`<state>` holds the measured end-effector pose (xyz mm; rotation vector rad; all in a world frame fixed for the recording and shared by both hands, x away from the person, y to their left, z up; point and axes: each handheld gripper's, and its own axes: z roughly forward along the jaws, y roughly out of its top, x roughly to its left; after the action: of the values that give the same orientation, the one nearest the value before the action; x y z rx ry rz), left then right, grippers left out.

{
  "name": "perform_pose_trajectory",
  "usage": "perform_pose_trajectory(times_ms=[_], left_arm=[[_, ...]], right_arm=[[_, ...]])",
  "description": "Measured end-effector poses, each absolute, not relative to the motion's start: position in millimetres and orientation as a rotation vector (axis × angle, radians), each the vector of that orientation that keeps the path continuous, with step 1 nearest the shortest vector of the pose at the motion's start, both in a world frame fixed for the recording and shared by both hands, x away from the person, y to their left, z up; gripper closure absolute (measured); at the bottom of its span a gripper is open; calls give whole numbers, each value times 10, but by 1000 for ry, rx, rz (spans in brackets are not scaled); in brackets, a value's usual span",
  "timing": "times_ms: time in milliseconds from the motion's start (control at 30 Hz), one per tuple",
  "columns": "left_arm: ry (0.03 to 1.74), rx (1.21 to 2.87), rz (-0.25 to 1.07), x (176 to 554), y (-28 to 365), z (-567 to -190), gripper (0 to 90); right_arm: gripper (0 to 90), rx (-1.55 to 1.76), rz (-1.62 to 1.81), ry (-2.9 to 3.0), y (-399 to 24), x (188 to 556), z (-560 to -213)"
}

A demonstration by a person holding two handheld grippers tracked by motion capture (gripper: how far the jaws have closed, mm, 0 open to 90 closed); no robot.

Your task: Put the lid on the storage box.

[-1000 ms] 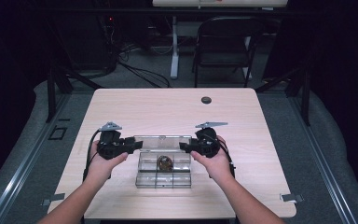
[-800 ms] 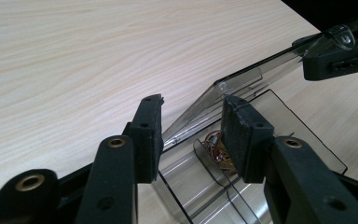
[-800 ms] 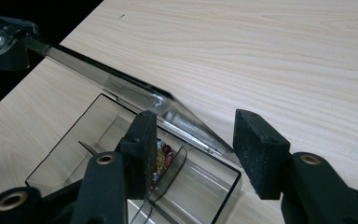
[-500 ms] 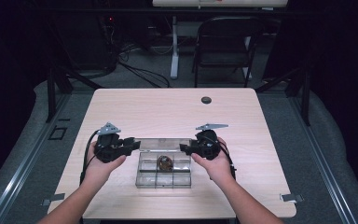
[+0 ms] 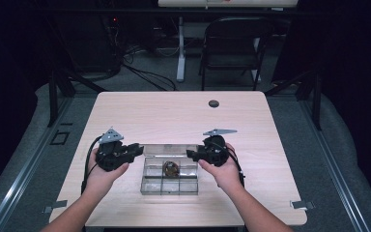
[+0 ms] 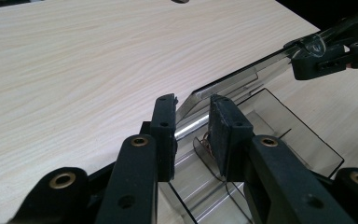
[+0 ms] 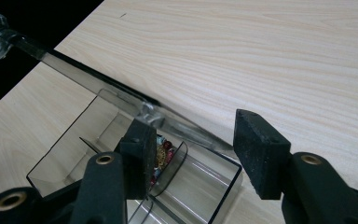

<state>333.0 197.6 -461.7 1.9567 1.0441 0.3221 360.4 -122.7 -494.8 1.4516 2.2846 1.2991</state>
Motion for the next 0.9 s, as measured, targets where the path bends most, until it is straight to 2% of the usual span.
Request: perform_pose_trajectory(times_ms=[900], left_arm=[[1019, 1951, 346, 3212, 1994, -4623, 753]], right_arm=[[491, 1447, 1308, 2283, -1235, 3561, -4954]])
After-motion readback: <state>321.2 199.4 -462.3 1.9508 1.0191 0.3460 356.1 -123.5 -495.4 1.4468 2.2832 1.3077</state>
